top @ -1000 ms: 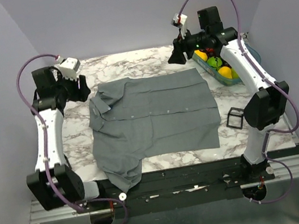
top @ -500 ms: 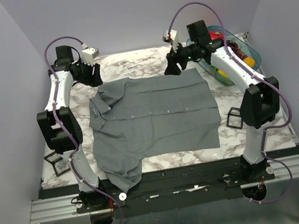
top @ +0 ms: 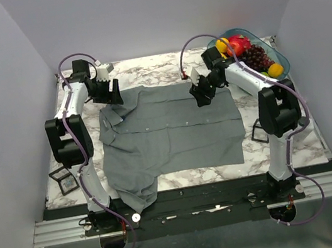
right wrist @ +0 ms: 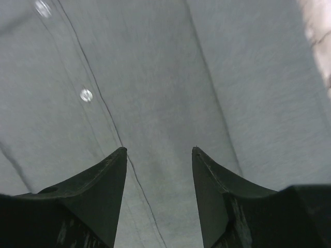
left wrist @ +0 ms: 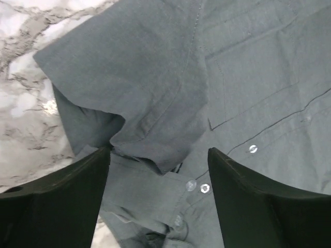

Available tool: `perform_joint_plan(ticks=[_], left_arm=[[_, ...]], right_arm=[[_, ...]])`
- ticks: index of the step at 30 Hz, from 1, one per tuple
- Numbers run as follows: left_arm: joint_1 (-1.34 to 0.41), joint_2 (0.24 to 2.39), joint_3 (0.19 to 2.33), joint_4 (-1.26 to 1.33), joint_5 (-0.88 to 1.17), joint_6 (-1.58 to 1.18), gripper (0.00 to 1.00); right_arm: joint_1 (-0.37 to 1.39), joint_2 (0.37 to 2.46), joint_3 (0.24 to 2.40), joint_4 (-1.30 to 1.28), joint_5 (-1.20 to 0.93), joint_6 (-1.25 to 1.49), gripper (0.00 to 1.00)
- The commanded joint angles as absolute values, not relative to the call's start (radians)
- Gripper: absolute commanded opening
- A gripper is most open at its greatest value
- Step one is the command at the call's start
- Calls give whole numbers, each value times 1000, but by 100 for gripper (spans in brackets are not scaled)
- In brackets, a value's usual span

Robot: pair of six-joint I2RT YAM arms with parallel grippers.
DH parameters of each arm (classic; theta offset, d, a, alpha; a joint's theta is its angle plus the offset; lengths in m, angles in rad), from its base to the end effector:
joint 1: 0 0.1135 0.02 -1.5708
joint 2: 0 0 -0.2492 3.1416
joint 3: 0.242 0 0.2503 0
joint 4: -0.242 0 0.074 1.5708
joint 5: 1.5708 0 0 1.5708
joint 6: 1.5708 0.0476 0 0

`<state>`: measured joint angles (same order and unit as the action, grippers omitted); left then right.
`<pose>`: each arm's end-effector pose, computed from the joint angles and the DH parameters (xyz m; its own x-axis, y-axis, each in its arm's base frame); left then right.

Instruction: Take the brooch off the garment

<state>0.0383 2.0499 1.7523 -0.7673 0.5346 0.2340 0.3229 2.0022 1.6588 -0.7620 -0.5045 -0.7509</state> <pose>0.4411 -0.0074 0.2202 -0.8007 0.1690 -0.5747 0.4106 0.8534 -0.3212 0.3959 0.1567 0.2112 -0.2897 -0.7268 -0.6228 -0.9317 0.3631 0.0096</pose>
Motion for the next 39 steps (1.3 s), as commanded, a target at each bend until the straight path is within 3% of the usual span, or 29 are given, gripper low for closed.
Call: perform_joint_plan(ticks=[1,6,9,17,24,28,29,32,34,38,39], left_arm=[[34,2071,1814,-837,515,242,78],[20,2187,1922,-877,564,221,68],[15,2229,1999,-926,545,221,67],[17,2217,2048,-1061,508,163,82],[3,2195,1934,-1022,479,103,83],[-35,2241,2018,-1022,482,115,65],[-38,2249,2037,-1022,491,118,52],[-38,2275,2094,-1012,521,135,31],[-38,2298,2147,-1015,541,149,24],[-29,2324,2217,-994,540,176,0],[-28,2329,2223,-985,538,175,0]], right_arm=[[348,2048,1609,-807,-322,-892,59],[350,2052,1513,-793,-192,-1000,57],[347,2048,1499,-792,-180,-1017,56],[347,2080,1512,-873,-109,-1025,51],[347,2181,1620,-1023,-37,-931,49],[347,2166,1592,-1008,-26,-917,49],[347,2163,1583,-1006,-26,-911,49],[347,2149,1560,-1003,-34,-913,49],[347,2146,1559,-1002,-35,-911,49],[347,2152,1569,-1012,-35,-914,49],[347,2154,1571,-1015,-35,-914,49]])
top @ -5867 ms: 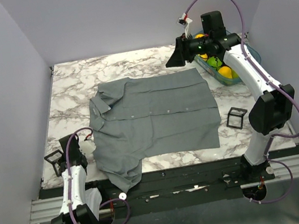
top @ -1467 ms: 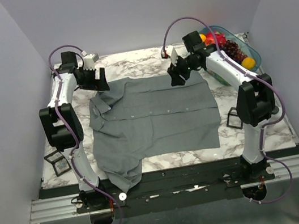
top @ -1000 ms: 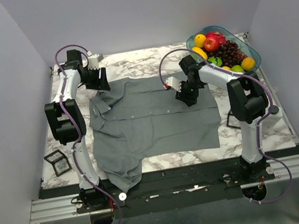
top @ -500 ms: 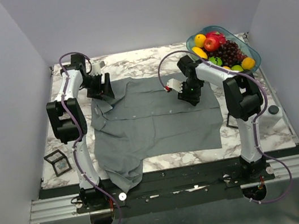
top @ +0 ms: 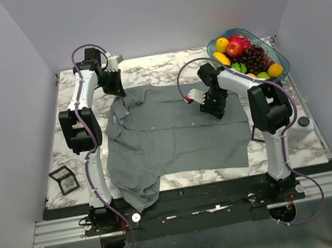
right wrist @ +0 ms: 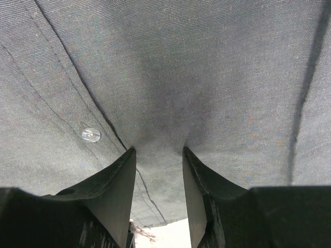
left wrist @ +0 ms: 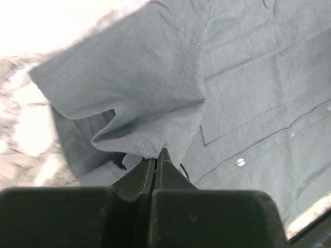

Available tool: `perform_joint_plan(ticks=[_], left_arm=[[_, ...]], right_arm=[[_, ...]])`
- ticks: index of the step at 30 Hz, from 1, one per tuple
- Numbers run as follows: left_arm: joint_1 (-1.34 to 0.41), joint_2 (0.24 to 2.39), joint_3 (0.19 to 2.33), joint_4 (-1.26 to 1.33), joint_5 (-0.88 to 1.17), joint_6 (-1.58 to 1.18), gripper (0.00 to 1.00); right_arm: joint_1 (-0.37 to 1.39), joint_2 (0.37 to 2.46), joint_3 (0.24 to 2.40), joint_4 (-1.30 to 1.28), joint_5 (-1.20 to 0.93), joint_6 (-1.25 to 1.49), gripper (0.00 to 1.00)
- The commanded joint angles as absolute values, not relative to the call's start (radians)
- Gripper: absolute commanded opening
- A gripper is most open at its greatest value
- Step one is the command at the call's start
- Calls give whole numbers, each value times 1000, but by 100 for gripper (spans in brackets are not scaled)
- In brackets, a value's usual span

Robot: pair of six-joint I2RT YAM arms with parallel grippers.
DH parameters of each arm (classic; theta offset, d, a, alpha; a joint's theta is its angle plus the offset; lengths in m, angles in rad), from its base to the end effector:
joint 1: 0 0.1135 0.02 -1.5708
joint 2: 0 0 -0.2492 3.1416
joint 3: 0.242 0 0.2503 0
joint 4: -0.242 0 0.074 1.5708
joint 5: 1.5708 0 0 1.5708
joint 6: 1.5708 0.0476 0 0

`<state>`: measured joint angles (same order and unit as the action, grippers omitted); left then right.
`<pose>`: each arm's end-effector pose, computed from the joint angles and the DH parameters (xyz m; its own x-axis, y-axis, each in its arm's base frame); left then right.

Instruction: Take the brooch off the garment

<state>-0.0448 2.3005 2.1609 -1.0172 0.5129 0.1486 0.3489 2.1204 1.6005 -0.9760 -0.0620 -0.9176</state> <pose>0.4800 -0.0449 0.2191 -0.8695 0.1681 -0.4644 0.3690 0.8460 -0.3847 0.3749 0.1395 0.1362 -0.2951 -0.9508 -0.0945 -0.9542 0.2983 -0.0219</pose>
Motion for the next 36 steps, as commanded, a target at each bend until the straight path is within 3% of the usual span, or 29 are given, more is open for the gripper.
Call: perform_joint_plan(ticks=[1,5,7,8,11,16,19,21,23,36], left_arm=[[-26,2332,2232,-970,534,173,0],[-26,2355,2253,-943,438,153,2],[-25,2367,2270,-937,394,155,18],[-23,2368,2276,-937,365,159,30],[-8,2346,2273,-913,374,153,48],[35,2122,1980,-732,643,169,65],[17,2043,1849,-663,702,184,65],[3,2052,1835,-692,680,192,58],[-30,2071,1839,-731,619,189,54],[-54,2203,1970,-876,454,285,48]], right_arm=[[347,2155,1571,-1015,-35,-914,49],[347,2160,1577,-1019,-34,-910,49],[347,2164,1583,-1025,-31,-907,49],[347,2166,1586,-1026,-31,-902,49],[347,2174,1597,-1034,-26,-893,49],[347,2158,1623,-1055,-63,-867,49],[347,2155,1658,-1078,-100,-841,49],[348,2152,1686,-1086,-110,-828,49],[350,2146,1700,-1092,-123,-822,49],[353,2148,1746,-1114,-176,-805,49]])
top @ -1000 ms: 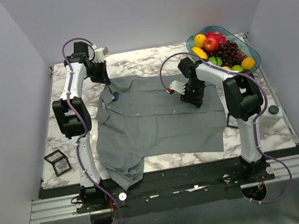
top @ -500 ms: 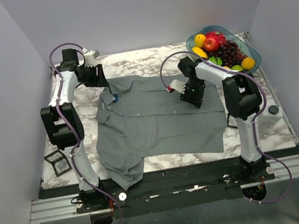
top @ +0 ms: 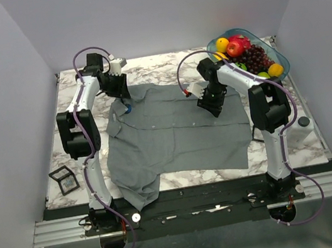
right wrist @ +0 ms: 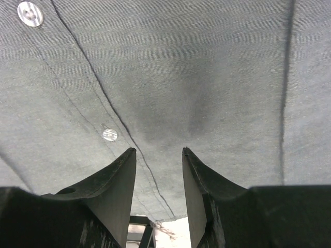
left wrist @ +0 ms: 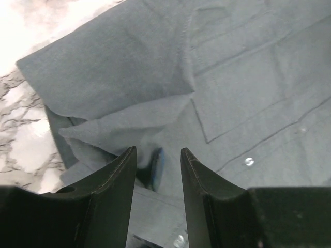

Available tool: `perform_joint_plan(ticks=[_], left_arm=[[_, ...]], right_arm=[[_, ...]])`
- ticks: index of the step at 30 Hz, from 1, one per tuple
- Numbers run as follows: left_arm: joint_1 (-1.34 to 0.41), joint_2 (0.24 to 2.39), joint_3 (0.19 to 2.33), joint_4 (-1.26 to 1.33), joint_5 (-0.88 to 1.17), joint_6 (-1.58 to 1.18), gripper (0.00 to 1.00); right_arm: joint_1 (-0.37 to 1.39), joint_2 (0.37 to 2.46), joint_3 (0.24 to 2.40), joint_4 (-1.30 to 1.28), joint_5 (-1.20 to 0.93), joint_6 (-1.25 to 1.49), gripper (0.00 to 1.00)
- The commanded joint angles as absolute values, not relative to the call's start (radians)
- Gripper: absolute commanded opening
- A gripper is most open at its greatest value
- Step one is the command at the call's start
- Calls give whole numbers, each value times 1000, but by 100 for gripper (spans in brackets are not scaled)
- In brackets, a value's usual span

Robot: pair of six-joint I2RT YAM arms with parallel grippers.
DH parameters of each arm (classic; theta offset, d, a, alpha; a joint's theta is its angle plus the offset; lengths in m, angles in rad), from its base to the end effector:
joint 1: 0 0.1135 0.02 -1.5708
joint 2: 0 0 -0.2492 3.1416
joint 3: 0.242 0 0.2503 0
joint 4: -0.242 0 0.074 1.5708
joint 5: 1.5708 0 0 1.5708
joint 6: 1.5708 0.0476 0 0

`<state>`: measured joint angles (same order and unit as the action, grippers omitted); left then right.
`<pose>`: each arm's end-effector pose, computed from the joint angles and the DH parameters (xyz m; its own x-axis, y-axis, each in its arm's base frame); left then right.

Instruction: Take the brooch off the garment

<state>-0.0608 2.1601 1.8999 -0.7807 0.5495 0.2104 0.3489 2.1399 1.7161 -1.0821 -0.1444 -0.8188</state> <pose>0.4643 -0.0532 0.2172 -0.7764 0.2257 -0.5884 0.4882 0.8058 -0.3351 0.3814 0.1460 0.1573 -0.3871 -0.9099 -0.1492 -0.9220 0.3839 0.0507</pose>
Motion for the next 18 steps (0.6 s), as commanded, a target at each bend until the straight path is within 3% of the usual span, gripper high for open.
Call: perform_joint_plan(ticks=[1,18], left_arm=[[-54,2203,1970,-883,436,291,48],[-54,2223,1983,-1008,465,387,54]], right_arm=[[353,2149,1744,-1114,-178,-805,49],[353,2175,1772,-1124,-196,-807,49]])
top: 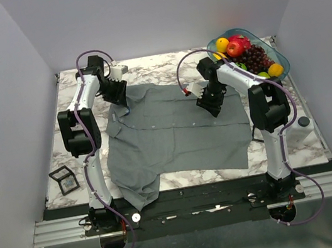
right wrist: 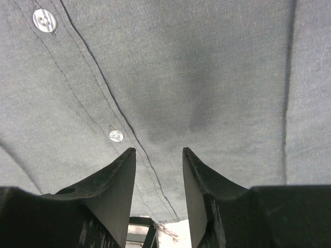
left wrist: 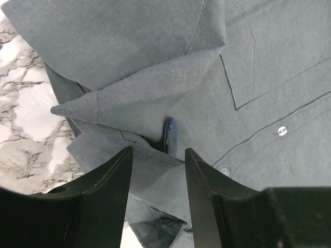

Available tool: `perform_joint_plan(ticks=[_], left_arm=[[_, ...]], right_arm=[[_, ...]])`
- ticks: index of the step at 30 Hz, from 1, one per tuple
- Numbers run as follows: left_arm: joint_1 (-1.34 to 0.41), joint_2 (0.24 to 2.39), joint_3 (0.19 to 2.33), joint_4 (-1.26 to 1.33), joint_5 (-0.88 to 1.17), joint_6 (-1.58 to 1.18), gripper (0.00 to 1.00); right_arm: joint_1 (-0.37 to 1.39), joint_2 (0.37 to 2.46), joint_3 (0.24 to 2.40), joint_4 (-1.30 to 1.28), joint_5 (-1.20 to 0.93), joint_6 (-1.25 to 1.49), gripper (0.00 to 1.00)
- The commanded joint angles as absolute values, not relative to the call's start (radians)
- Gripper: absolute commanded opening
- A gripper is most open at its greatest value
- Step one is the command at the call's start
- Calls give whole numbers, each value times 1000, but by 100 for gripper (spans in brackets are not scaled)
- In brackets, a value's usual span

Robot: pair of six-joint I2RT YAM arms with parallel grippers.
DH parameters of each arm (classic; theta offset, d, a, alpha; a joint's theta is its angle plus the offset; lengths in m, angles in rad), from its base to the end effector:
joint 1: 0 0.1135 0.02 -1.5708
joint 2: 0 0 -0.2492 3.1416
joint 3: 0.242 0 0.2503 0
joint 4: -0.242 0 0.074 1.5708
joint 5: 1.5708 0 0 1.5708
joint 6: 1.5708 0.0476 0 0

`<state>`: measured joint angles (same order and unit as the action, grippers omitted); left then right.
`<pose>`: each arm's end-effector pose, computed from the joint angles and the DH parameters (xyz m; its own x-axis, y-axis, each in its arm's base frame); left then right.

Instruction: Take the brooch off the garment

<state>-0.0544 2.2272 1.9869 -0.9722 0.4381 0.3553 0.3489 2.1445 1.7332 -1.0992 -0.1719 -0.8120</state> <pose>0.4617 -0.0454 0.2017 -0.8079 0.3595 -0.4670 0.5107 0.8224 -0.2505 0.3818 0.1476 0.1599 -0.3940 -0.9041 -0.1654 -0.9191 0.3870 0.0737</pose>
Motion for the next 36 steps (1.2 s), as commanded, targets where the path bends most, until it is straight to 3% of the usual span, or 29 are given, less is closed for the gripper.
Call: perform_joint_plan(ticks=[1,14,29,36], left_arm=[[-54,2230,1997,-1023,465,393,54],[-78,2249,2079,-1133,636,532,53],[-87,2273,2051,-1169,359,508,53],[-86,2282,2042,-1126,339,473,57]], right_arm=[[354,2177,1775,-1126,-198,-805,49],[354,2178,1769,-1118,-196,-798,49],[354,2195,1778,-1111,-202,-793,49],[354,2201,1787,-1109,-206,-788,49]])
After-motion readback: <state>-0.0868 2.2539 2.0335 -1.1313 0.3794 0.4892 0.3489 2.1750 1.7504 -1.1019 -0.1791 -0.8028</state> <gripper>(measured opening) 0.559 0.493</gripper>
